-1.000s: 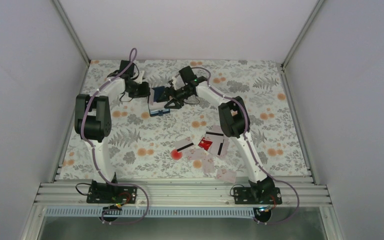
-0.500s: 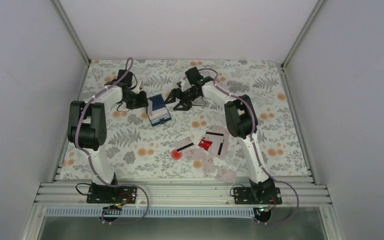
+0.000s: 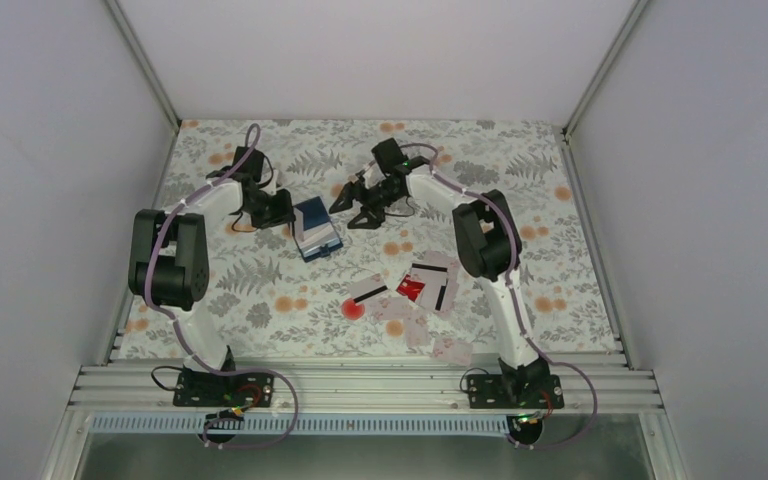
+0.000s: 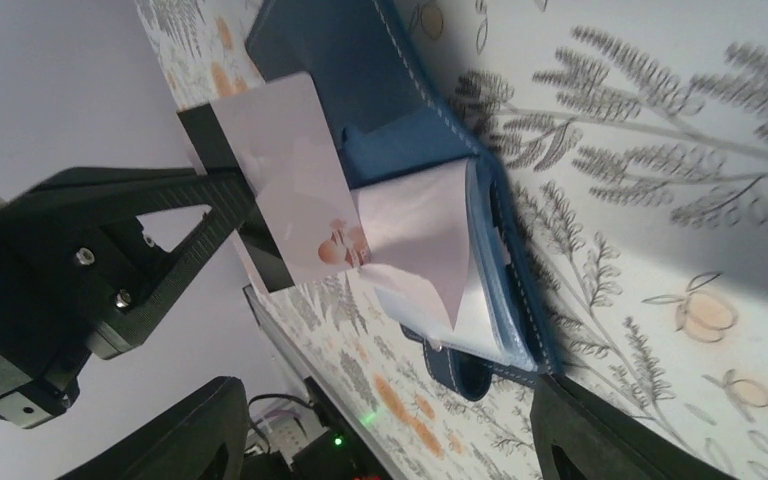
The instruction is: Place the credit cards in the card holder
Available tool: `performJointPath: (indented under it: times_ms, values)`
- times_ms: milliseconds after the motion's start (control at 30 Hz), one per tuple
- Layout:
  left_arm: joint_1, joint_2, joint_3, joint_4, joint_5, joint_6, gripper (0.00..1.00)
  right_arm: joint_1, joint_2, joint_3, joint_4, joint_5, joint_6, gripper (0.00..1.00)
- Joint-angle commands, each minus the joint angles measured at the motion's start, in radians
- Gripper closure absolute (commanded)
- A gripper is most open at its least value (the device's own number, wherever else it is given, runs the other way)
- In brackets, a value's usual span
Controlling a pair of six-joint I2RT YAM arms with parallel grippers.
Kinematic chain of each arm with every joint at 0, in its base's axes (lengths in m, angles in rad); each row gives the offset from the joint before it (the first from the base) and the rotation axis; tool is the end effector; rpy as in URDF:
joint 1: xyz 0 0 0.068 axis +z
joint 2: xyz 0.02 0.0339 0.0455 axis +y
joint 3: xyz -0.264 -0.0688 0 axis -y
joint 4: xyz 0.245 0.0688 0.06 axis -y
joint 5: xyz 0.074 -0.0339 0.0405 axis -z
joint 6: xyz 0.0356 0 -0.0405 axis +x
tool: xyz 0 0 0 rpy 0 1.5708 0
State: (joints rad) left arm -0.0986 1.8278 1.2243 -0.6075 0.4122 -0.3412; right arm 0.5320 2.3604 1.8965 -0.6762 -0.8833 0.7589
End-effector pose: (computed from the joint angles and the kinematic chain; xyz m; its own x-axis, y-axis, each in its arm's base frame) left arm 0.3573 -0.0497 0.1794 -0.9549 -0.2136 -0.2063 -0.0944 0.8770 -0.4712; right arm 0.4115 0.2742 0.1557 -0.9811 -0.0707 0.1803 0.1035 0.5952 0.7968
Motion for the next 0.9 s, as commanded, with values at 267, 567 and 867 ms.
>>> performJointPath:
  times_ms: [267, 567, 867]
  values:
    - [-0.004, -0.024, -0.015, 0.002, 0.038, -0.033, 0.98, 0.058, -0.047, -0.083, 0.049, -0.074, 0.071, 0.28]
    - [-0.004, -0.036, -0.02, 0.005, 0.047, -0.028, 0.98, 0.065, -0.028, -0.085, 0.063, -0.056, 0.074, 0.28]
    - [-0.006, -0.041, -0.024, 0.005, 0.054, -0.024, 0.98, 0.066, -0.015, -0.093, 0.063, -0.051, 0.068, 0.28]
